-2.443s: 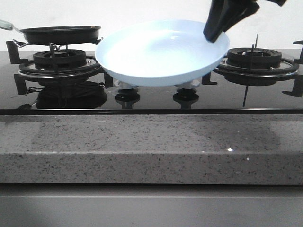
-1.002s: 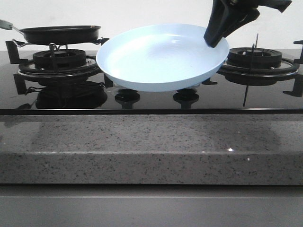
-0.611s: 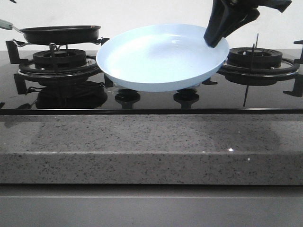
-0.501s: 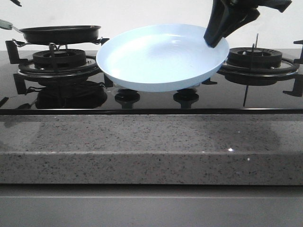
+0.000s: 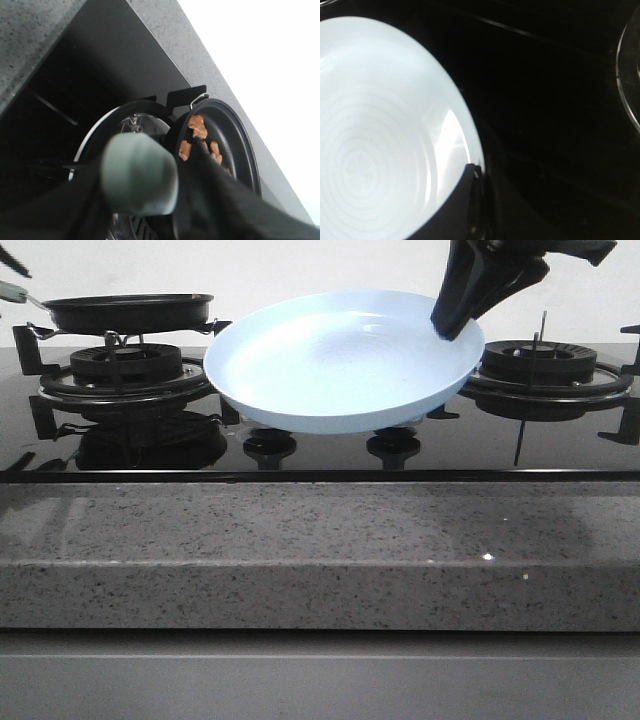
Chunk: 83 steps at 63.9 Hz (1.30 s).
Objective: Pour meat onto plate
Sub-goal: 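Lift the black pan with the left gripper toward the held plate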
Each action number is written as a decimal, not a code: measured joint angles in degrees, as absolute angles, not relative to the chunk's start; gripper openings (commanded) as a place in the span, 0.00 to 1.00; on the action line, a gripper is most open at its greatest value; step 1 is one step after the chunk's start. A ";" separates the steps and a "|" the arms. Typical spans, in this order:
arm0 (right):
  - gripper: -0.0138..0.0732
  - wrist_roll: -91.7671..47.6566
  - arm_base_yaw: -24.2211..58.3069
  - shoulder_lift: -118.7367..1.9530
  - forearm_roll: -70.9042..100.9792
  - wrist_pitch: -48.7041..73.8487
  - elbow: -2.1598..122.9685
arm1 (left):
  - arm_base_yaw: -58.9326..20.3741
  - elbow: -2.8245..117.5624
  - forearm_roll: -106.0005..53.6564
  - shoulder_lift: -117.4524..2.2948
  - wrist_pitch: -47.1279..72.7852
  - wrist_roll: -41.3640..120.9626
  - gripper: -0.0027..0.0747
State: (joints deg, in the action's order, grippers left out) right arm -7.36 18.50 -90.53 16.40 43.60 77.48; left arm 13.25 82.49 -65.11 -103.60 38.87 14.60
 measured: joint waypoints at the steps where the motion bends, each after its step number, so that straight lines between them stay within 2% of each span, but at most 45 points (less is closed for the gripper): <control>1: 0.08 -7.36 18.50 -90.53 16.40 43.60 77.48 | 13.25 82.49 -65.11 -103.60 38.74 14.60 0.18; 6: 0.08 -7.36 18.50 -90.53 16.40 43.60 77.48 | 13.25 82.66 -66.67 -103.60 38.46 14.24 0.09; 16: 0.08 -7.36 18.50 -90.53 16.40 43.50 77.48 | 13.61 83.06 -68.41 -103.48 38.41 13.81 0.01; 28: 0.08 -7.50 18.50 -90.53 16.40 43.50 77.48 | 15.46 83.06 -70.43 -103.48 41.17 15.08 0.01; 47: 0.08 -7.50 18.50 -90.53 16.40 43.27 77.48 | 17.96 82.84 -79.17 -102.53 50.71 28.81 0.01; 67: 0.08 -7.50 18.50 -90.53 16.40 43.27 77.48 | 12.72 82.84 -78.94 -94.83 53.25 32.91 0.01; 83: 0.08 -7.63 18.50 -90.53 16.40 43.27 77.48 | 4.15 82.84 -74.07 -89.59 52.15 34.98 0.01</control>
State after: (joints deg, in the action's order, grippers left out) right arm -7.63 18.50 -90.53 16.40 43.27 77.48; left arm 4.15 82.84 -74.07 -89.59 52.15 34.98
